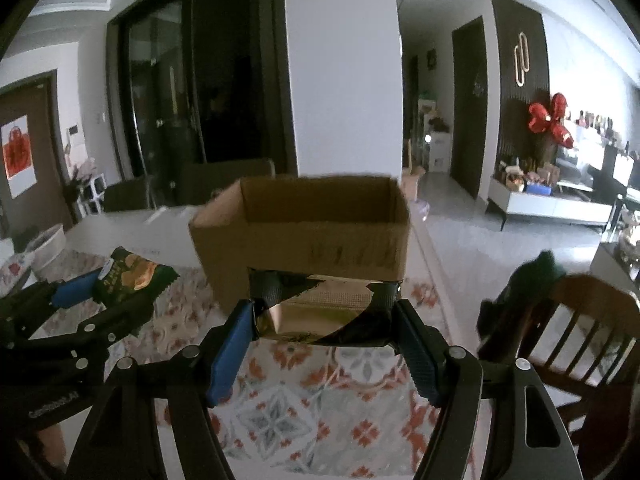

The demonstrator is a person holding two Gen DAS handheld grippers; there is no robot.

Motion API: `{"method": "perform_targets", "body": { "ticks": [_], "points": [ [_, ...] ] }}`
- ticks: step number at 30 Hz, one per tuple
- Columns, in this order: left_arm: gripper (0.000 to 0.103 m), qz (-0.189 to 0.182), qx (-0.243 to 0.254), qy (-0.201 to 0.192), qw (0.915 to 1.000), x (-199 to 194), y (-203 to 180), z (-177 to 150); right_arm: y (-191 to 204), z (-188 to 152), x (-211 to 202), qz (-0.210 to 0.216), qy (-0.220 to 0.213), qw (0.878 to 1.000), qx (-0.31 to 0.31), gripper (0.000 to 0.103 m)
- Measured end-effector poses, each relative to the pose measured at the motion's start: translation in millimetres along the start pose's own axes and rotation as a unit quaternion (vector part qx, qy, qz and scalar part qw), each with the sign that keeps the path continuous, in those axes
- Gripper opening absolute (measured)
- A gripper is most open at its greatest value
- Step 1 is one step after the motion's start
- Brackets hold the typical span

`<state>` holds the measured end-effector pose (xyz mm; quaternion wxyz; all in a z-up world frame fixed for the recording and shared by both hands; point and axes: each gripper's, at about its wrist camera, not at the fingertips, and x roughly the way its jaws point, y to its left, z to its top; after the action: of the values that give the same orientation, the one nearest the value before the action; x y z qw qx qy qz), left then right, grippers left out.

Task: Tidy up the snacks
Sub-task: 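Carry both packets into the cardboard box and open both tools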

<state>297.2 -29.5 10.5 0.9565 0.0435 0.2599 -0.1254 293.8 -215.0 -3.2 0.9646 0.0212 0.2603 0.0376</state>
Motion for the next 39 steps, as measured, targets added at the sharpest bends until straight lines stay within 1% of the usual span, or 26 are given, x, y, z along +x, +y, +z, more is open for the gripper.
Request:
{"method": "perform_targets", "body": {
  "ticks": [9,14,19,23,26,30,34,35,36,38,39],
  "points": [
    [0.064,-0.002,0.007,-0.029,0.9995,26.3,6.2,41.1,-5.8,40.7,15.2,-0.006,-0.041,0.999,-0.013,0.071],
    [0.064,-0.007,0.009,-0.035,0.9993,45.9,7.6,60.5,-6.8,60.0,31.4,-0.004,-0.054,0.998,-0.022,0.071],
    [0.064,-0.014,0.011,-0.028,0.9995,71.9,7.7,76.4,-11.3,77.0,51.8,0.005,-0.051,0.998,-0.021,0.071],
    [0.064,-0.014,0.013,-0.022,0.9996,89.8,6.7,82.0,-14.0,84.8,72.4,0.016,-0.036,0.999,-0.016,0.071],
    [0.064,-0.016,0.012,-0.018,0.9996,102.4,7.7,83.8,-19.0,86.9,88.9,0.018,-0.024,0.999,-0.015,0.071],
    [0.065,-0.011,0.018,-0.019,0.9996,115.7,7.3,86.5,-23.2,86.0,106.1,0.021,-0.012,1.000,-0.012,0.071],
    [0.070,-0.009,0.018,-0.010,0.9997,128.3,7.7,89.5,-26.1,86.9,120.9,0.016,-0.004,1.000,-0.014,0.072],
    [0.075,-0.008,0.015,-0.006,0.9998,131.4,7.8,89.7,-27.5,86.7,123.0,0.015,-0.003,1.000,-0.014,0.072],
    [0.078,-0.007,0.012,-0.003,0.9999,133.9,11.2,89.6,-24.9,86.6,124.3,0.014,-0.002,1.000,-0.015,0.073],
    [0.085,-0.001,0.008,-0.001,1.0000,135.7,12.6,89.2,-25.5,86.9,128.0,0.009,0.002,1.000,-0.015,0.081],
    [0.086,0.003,0.008,-0.001,1.0000,135.3,12.7,88.1,-25.7,86.8,129.2,0.008,0.004,1.000,-0.015,0.082]
  ]
}}
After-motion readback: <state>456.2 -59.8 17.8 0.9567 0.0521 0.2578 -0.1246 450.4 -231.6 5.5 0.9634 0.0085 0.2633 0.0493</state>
